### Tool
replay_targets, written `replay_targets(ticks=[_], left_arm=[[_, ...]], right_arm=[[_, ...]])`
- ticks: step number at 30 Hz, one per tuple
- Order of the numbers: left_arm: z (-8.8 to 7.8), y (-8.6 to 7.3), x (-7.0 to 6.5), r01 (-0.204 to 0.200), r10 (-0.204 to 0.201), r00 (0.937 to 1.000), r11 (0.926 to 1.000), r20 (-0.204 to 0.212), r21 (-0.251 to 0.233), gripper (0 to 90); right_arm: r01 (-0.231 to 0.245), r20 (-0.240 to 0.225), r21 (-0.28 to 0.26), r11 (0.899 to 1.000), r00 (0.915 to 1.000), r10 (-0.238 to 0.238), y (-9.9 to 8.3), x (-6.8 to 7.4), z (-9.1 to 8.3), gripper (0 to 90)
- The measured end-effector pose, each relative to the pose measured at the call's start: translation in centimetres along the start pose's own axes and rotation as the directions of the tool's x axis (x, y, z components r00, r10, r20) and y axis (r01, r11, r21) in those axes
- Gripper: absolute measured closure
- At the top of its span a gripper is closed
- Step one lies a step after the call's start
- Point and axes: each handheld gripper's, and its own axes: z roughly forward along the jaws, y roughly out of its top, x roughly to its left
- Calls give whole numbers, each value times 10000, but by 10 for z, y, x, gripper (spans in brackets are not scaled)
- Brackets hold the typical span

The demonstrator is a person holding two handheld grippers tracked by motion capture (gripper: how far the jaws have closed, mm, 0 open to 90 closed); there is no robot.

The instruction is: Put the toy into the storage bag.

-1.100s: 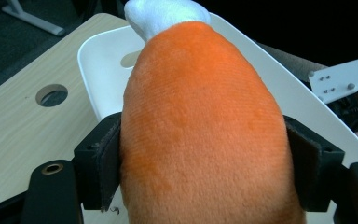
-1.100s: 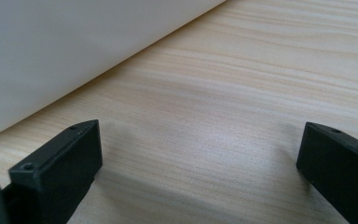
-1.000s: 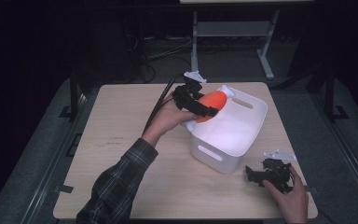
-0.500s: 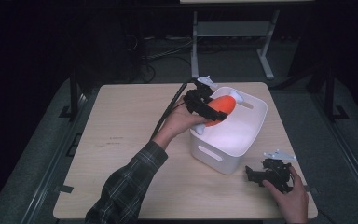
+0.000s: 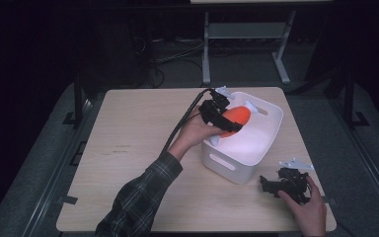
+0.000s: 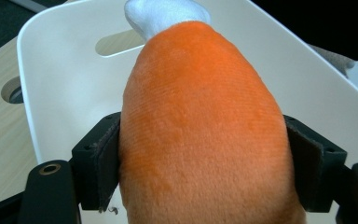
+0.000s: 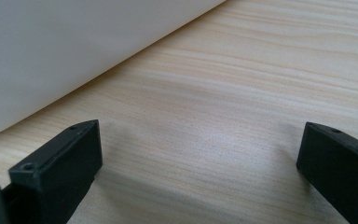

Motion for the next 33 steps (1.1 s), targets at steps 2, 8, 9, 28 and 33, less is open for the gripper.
replay_targets(ticks=[2,8,9,28,33], left_arm=[[1,-1,0,-35,36,10000,10000,-59,84,225],[2,-2,1,-157,168,9995,9990,-262,416,217],[2,-2,1,-134,145,9996,9989,-253,438,214],[2,-1,1,-153,178,9987,9986,-486,513,145],[1,-2,2,-113,139,9986,9987,-515,492,138]], right_arm=[[-5,-2,5,10000,10000,5,0,0,0,0],[0,4,2,10000,10000,0,0,0,0,0],[0,3,1,10000,10000,0,0,0,0,0],[1,8,1,10000,10000,-1,0,0,0,0],[-2,7,3,10000,10000,2,0,0,0,0]])
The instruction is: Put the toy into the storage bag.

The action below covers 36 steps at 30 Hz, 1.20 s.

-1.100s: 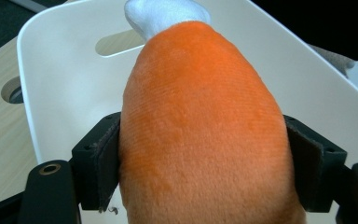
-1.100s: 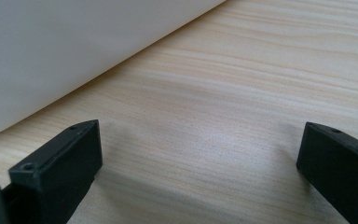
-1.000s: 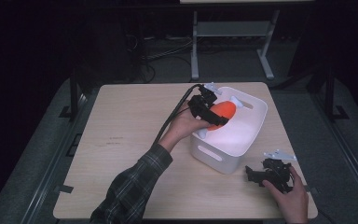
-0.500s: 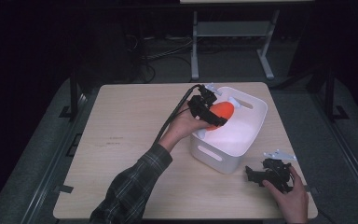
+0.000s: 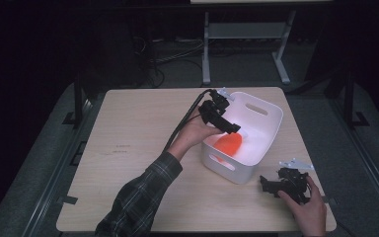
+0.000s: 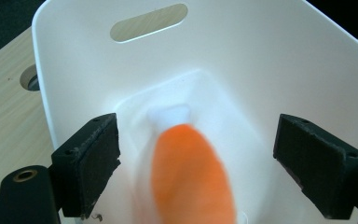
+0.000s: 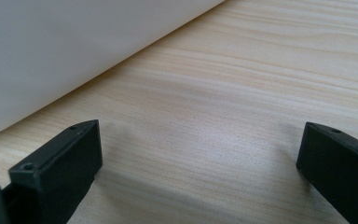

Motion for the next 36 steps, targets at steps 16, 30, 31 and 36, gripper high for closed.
replay_targets(ticks=[16,30,31,36], left_arm=[[-28,0,1,2,-5,10000,9989,-69,-476,139],[-70,-32,9,144,-172,9993,9962,-317,-856,140],[-73,-35,9,153,-182,9993,9958,-318,-905,139],[-89,-51,8,169,-221,9987,9937,-463,-1112,140]], right_arm=[[16,-26,-6,10000,10000,-16,0,0,0,0],[26,-19,-10,10000,10000,-26,0,0,0,0],[6,-22,-3,10000,10000,-6,0,0,0,0],[21,-12,-10,10000,10000,-21,0,0,0,0]])
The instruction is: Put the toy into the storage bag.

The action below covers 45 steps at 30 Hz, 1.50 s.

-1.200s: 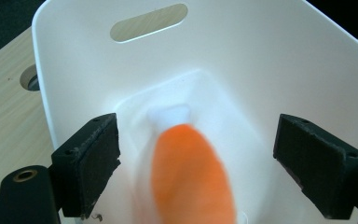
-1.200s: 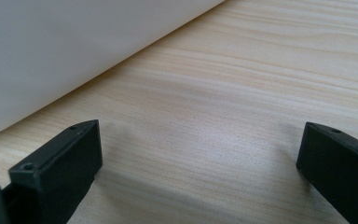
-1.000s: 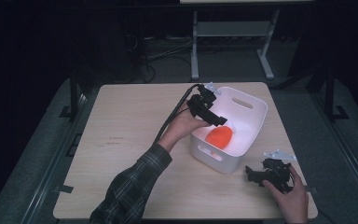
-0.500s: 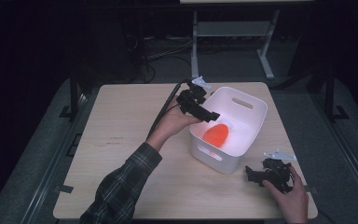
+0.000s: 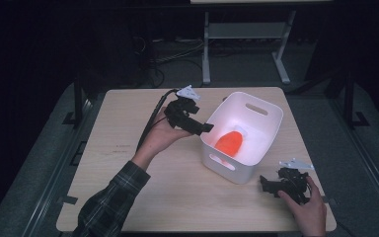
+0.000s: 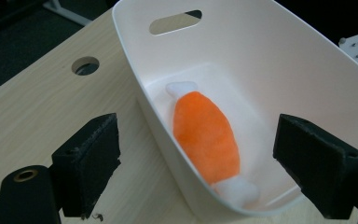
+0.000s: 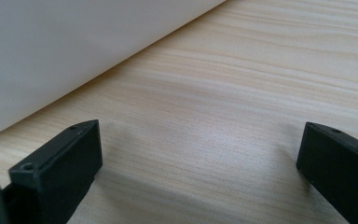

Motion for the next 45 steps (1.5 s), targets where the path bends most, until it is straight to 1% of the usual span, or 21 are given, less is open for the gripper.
replay_targets(ticks=[4,12,16,18,20,23,25,27,30,32,36,37,38,41,42,45], left_arm=[[-14,-11,1,91,-92,9999,9998,-58,-158,141],[-33,-34,1,118,-123,9996,9998,-269,-183,143],[-40,-48,1,189,-198,9991,9996,-377,-230,146],[-43,-55,1,311,-322,9987,9991,-385,-305,146],[-48,-62,2,314,-325,9983,9992,-475,-248,147],[-53,-70,1,383,-399,9976,9988,-572,-292,148],[-56,-76,1,341,-360,9967,9990,-729,-278,148],[-60,-85,1,448,-469,9960,9986,-758,-289,151],[-64,-95,0,451,-473,9946,9987,-922,-255,151],[-66,-104,0,565,-582,9937,9982,-953,-207,151],[-68,-120,1,669,-684,9916,9976,-1096,-170,151],[-68,-129,1,734,-744,9909,9972,-1124,-124,151],[-68,-129,1,734,-744,9909,9972,-1124,-124,151],[-67,-140,1,687,-690,9898,9976,-1249,-66,151],[-67,-143,1,659,-651,9899,9978,-1262,26,151],[-67,-153,-1,606,-600,9888,9982,-1365,0,151]], right_arm=[[7,0,-4,10000,10000,-7,0,0,0,0],[5,-1,-2,10000,10000,-5,0,0,0,0],[5,-6,-1,10000,10000,-5,0,0,0,0],[-11,-9,4,10000,10000,11,0,0,0,0],[6,-1,0,10000,10000,-6,0,0,0,0],[9,0,-3,10000,10000,-9,0,0,0,0],[7,0,-3,10000,10000,-7,0,0,0,0],[7,0,-3,10000,10000,-7,0,0,0,0],[6,6,-9,10000,10000,-6,0,0,0,0],[10,1,-3,10000,10000,-10,0,0,0,0],[38,-6,-17,10000,10000,-38,0,0,0,0],[34,-3,-16,10000,10000,-34,0,0,0,0],[34,-3,-16,10000,10000,-34,0,0,0,0],[33,4,-17,10000,10000,-33,0,0,0,0],[32,4,-15,10000,10000,-32,0,0,0,0],[33,2,-15,10000,10000,-33,0,0,0,0]])
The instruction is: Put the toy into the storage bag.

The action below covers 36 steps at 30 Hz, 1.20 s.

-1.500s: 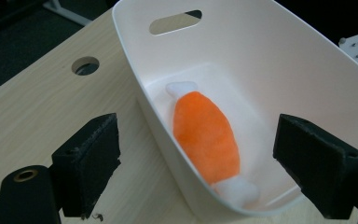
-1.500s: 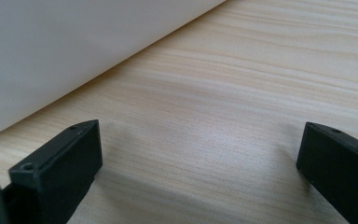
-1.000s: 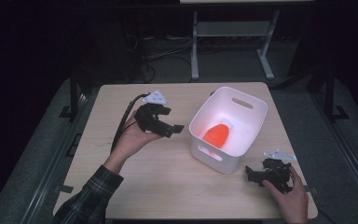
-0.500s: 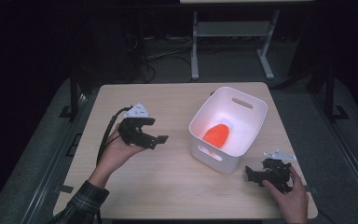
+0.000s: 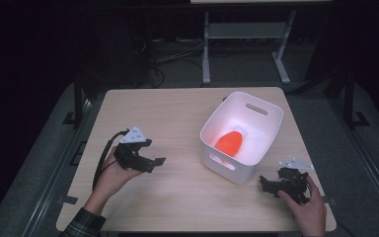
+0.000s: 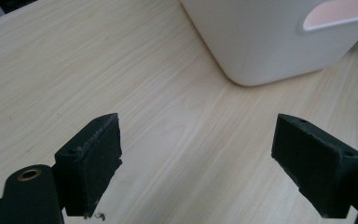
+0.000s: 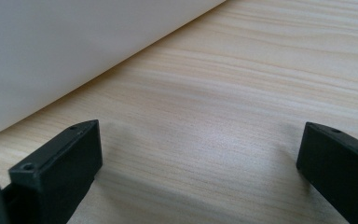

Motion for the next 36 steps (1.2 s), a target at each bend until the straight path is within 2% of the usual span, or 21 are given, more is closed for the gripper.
replay_targets(ticks=[3,10,23,36], left_arm=[[0,-8,-2,-167,170,9996,9998,-203,139,151],[1,-26,-5,2,5,9996,9996,-269,269,150],[-1,-58,-13,-57,78,9983,9994,-585,352,151],[0,-85,-17,48,31,9956,9965,-942,837,151]], right_arm=[[-1,0,0,10000,10000,1,0,0,0,0],[-2,1,-3,10000,10000,2,0,0,0,0],[-4,1,0,10000,10000,4,0,0,0,0],[-2,2,-1,10000,10000,2,0,0,0,0]])
